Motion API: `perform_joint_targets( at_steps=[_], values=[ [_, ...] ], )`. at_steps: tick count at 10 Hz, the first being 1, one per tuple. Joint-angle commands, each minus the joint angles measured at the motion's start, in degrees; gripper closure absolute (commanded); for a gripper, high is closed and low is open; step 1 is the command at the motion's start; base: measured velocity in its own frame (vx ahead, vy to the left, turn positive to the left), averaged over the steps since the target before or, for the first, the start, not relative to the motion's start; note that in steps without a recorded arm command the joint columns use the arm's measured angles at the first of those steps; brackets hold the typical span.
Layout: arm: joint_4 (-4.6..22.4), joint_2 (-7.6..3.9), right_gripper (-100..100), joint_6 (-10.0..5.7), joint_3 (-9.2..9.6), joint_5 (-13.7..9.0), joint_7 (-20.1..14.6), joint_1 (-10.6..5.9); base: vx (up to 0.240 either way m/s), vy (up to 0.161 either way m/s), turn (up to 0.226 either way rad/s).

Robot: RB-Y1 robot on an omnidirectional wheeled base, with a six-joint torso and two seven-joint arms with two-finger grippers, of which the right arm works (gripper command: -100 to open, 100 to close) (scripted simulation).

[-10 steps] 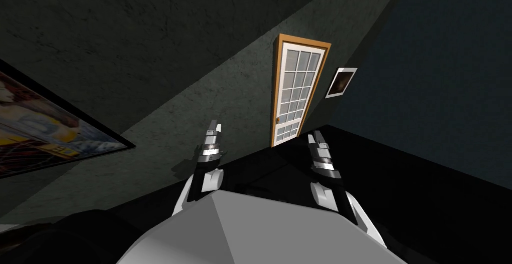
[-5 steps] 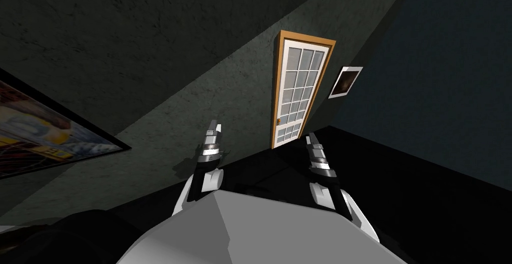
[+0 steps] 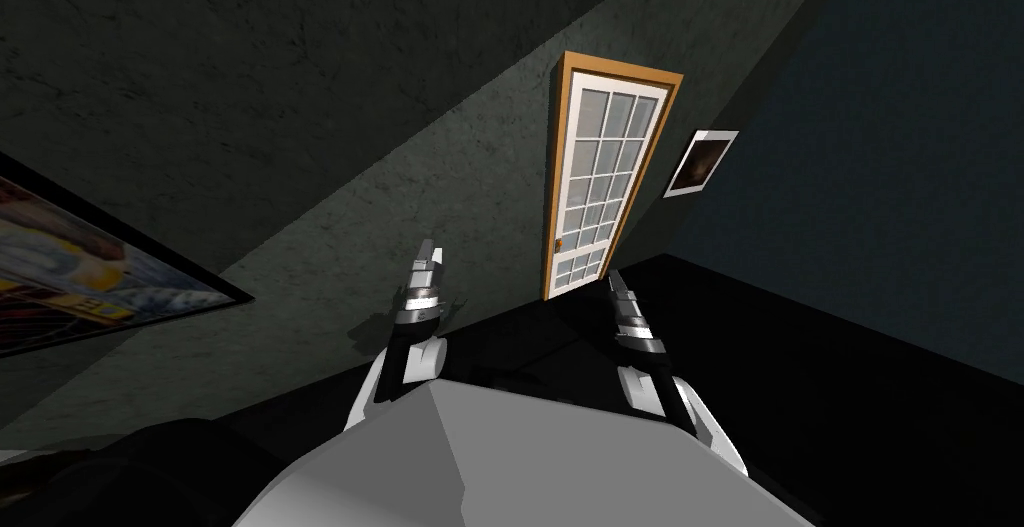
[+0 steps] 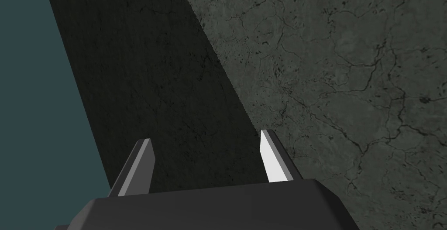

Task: Pull the door open

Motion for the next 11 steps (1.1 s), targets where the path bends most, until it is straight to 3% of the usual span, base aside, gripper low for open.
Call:
perform_joint_targets(
  at_steps=[1,11],
  values=[
    [1.99,-0.3,-100,-0.35,-0.01,0.48,1.71,-0.88,0.085,-0.036,0.035],
    [14.76,-2.2,-100,-3.96,-0.22,3.35,11.77,-4.99,0.098,-0.032,0.034]
  ],
)
